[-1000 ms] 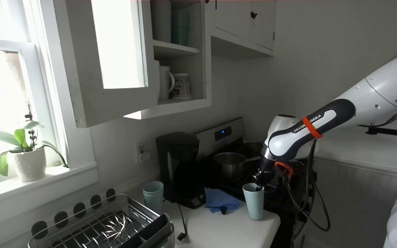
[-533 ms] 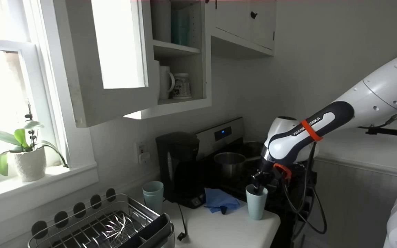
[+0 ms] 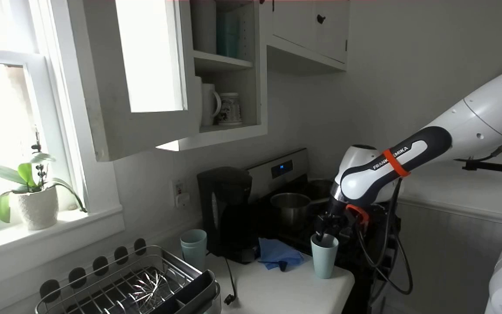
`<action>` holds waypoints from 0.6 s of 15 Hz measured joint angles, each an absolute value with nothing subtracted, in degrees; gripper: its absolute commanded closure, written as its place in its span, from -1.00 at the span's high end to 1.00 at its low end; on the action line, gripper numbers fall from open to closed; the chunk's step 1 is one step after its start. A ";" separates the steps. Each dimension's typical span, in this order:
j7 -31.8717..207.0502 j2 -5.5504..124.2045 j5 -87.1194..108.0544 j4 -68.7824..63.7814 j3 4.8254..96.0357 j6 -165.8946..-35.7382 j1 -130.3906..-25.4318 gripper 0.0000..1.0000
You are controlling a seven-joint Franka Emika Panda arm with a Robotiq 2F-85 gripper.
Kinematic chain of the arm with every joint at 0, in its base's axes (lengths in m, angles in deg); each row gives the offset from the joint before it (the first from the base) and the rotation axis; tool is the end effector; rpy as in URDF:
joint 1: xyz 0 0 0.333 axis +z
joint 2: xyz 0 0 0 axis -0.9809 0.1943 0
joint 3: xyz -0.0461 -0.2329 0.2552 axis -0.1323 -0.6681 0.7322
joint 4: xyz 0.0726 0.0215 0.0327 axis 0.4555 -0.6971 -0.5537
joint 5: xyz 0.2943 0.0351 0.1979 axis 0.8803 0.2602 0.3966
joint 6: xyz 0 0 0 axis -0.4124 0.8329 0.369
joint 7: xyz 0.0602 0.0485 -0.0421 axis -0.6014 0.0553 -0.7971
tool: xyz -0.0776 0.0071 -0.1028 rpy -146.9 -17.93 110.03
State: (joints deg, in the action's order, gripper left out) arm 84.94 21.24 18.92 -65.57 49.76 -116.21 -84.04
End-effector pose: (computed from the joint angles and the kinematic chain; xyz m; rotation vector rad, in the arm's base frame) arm 0.3696 -0.0655 0.4064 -3.0103 0.4267 -0.4349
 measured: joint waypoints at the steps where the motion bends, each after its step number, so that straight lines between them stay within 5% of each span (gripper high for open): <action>1: 85.07 20.69 18.27 -65.48 49.86 -115.73 -84.21 1.00; 9: 85.85 13.06 12.37 -62.30 52.16 -107.15 -85.98 1.00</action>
State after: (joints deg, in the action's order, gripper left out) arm 85.85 13.06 12.37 -62.30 52.16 -107.15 -85.98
